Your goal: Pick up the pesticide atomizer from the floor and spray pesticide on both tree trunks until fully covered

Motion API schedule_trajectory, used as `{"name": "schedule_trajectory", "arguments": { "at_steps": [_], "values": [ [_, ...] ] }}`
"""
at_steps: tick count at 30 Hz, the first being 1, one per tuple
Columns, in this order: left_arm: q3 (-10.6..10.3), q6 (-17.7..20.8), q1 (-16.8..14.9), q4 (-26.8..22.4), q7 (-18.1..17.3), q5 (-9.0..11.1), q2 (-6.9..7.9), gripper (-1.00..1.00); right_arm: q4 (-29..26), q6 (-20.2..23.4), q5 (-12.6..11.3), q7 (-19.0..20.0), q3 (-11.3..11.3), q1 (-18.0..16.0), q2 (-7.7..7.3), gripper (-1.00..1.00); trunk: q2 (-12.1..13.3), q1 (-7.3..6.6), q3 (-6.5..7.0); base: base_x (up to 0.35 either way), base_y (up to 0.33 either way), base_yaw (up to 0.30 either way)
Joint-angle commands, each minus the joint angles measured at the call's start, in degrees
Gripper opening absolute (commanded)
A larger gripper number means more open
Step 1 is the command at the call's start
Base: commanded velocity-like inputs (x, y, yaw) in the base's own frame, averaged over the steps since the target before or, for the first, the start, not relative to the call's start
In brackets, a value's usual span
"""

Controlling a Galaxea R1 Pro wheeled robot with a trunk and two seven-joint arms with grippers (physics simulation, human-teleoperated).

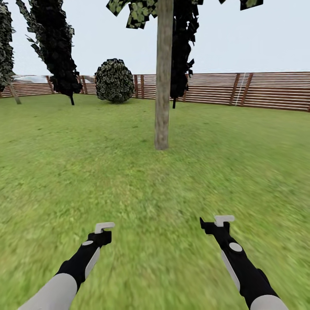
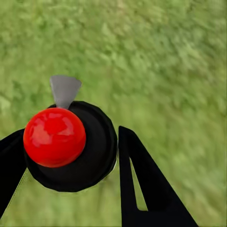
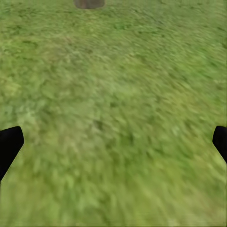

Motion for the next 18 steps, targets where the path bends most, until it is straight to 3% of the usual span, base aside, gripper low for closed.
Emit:
{"name": "schedule_trajectory", "arguments": {
  "at_steps": [1,18],
  "values": [
    [0.0,0.0,0.0,0.0,0.0,0.0,0.0,-1.0,0.0,0.0,0.0,0.0,0.0,0.0,0.0,1.0,0.0,0.0,0.0,0.324,0.118,0.0],
    [0.0,0.0,0.0,0.0,0.0,0.0,0.0,-1.0,0.1,0.0,0.0,0.0,0.0,0.0,0.0,1.0,0.0,0.0,0.0,0.324,0.118,0.0]
  ]
}}
